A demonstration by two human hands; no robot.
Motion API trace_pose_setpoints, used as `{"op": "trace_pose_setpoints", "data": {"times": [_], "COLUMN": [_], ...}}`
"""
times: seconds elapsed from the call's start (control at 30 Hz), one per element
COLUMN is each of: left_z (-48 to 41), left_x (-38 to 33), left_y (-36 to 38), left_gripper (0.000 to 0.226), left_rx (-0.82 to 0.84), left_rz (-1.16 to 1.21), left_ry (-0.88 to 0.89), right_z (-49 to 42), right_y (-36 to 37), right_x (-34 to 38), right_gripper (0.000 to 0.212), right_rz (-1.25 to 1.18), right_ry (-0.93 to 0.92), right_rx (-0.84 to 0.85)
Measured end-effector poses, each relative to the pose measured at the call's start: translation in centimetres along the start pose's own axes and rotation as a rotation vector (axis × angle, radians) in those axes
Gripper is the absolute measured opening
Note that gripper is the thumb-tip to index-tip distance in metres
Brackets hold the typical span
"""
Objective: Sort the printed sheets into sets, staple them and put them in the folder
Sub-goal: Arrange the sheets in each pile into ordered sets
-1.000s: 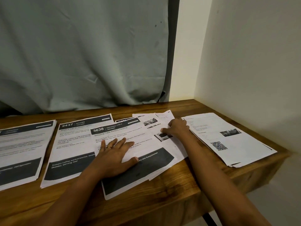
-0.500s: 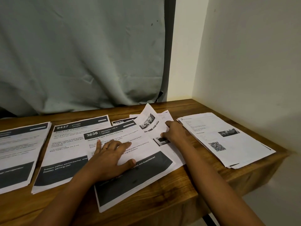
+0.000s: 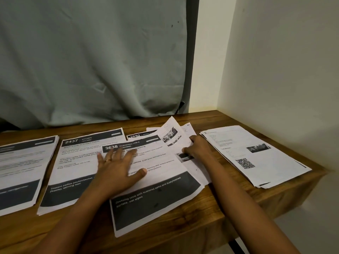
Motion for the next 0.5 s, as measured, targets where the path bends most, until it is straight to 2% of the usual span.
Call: {"op": "trace_pose_setpoints", "data": {"times": [0.1,0.23,0.33,0.43,0.5], "left_z": [0.5,0.4,0.2,0.2,0.2], "left_x": [1.5,1.7,1.4,1.1,0.9], "left_y": [0.9,2.1,2.5,2.6,2.7], "left_gripper": [0.139,0.142,0.142,0.141,0.142], "left_rx": [0.085,0.149,0.159,0.149,0.147], "left_rz": [0.012,0.014,0.032,0.042,0.051], "left_ry": [-0.099,-0.111,-0.107,-0.104,-0.096], "right_z": [0.2,0.6,1.5,2.8,3.0], "right_y": [-0.4,-1.3,0.0,2.6,3.7], "right_x": [0.0,0.9,2.1,2.9,3.2], "right_gripper": [0.051,0.056,0.044,0.052,0.059], "right_rz": [-0.005,0.095,-0.038,0.016,0.106], "right_ry": [0.017,-0.039,-0.103,-0.125,-0.137], "right_rx": [-0.023,-0.142,-0.046,0.098,0.130]}}
Point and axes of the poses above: each hand's wrist, its own z-axis away from the middle knuckle, its own y-axis out of the palm, x = y × z, the point moved 10 cm from there along -z, towards the middle knuckle, and after that the axes turned 6 degrees about y, right-handed, at the moved point
